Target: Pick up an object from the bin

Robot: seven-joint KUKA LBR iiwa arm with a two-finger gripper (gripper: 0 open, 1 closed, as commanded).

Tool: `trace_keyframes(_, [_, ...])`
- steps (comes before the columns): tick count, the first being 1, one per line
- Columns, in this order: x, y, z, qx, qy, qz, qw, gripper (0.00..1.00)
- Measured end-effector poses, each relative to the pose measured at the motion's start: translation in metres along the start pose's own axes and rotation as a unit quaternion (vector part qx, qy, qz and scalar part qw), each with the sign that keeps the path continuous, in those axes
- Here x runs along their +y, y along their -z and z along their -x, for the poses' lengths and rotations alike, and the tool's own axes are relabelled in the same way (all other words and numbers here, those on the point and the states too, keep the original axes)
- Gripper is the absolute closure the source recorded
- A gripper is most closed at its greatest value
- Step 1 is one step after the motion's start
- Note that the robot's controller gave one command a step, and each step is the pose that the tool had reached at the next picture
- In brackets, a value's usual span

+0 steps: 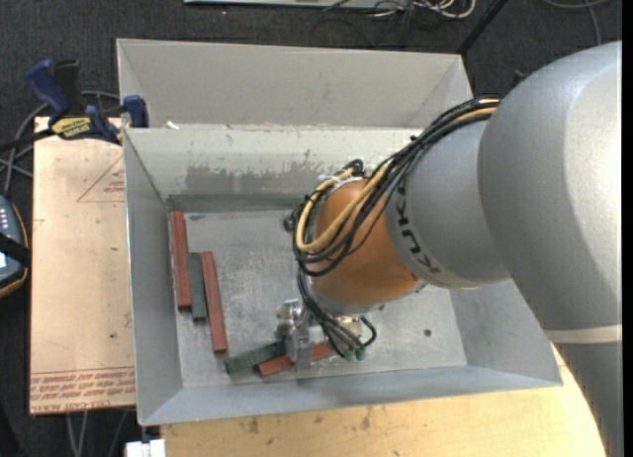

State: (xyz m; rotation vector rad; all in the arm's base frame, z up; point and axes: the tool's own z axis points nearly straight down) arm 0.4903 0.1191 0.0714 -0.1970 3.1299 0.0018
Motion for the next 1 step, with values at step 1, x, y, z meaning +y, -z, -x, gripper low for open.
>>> trace_keyframes(1, [-0.0292, 0.1409, -0.0005, -0.0019, 0.038, 0.000, 0.9993, 1.00])
